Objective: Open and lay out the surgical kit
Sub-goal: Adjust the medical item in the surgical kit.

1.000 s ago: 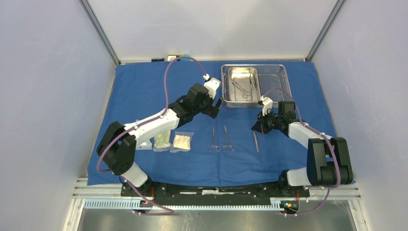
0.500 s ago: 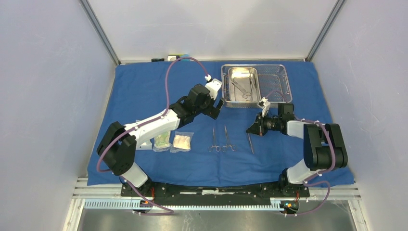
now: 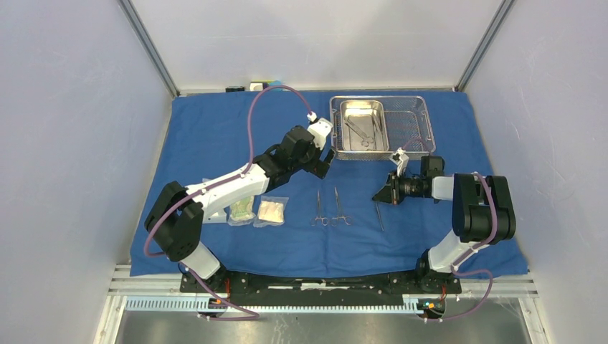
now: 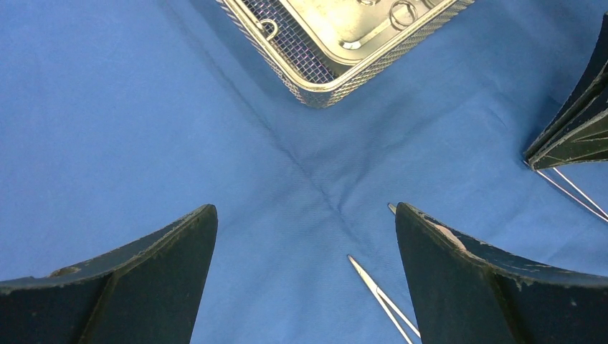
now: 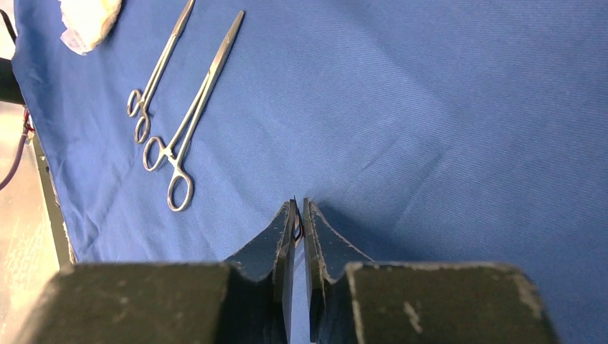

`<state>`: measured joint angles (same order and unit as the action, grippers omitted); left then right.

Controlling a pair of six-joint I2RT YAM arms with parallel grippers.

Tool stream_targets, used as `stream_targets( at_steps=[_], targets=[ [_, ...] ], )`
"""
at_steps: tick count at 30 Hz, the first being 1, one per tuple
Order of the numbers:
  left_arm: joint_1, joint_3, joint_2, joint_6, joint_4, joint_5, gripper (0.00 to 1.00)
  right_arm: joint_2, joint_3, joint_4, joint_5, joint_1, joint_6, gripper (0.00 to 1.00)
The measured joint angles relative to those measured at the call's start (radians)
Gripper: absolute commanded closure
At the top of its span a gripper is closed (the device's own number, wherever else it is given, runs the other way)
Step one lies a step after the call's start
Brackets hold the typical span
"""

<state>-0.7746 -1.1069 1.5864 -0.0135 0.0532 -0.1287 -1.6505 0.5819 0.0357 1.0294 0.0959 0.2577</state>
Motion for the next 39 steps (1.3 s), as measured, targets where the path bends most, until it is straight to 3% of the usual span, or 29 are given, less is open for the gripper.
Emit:
stream_targets(
  at_steps=[13,22,39],
  targets=[
    [-0.009,0.0,0.0,0.005,0.0,0.0,0.0,0.0,0.029,0.061,-0.002,0.044,0.084,0.75],
    [-0.013,0.0,0.0,0.028,0.0,0.0,0.0,0.037,0.032,0.094,-0.048,0.045,0.158,0.81],
    [-0.02,0.0,0.0,0.039,0.0,-0.003,0.0,0.109,0.004,0.068,-0.117,0.044,0.172,0.8]
  ],
)
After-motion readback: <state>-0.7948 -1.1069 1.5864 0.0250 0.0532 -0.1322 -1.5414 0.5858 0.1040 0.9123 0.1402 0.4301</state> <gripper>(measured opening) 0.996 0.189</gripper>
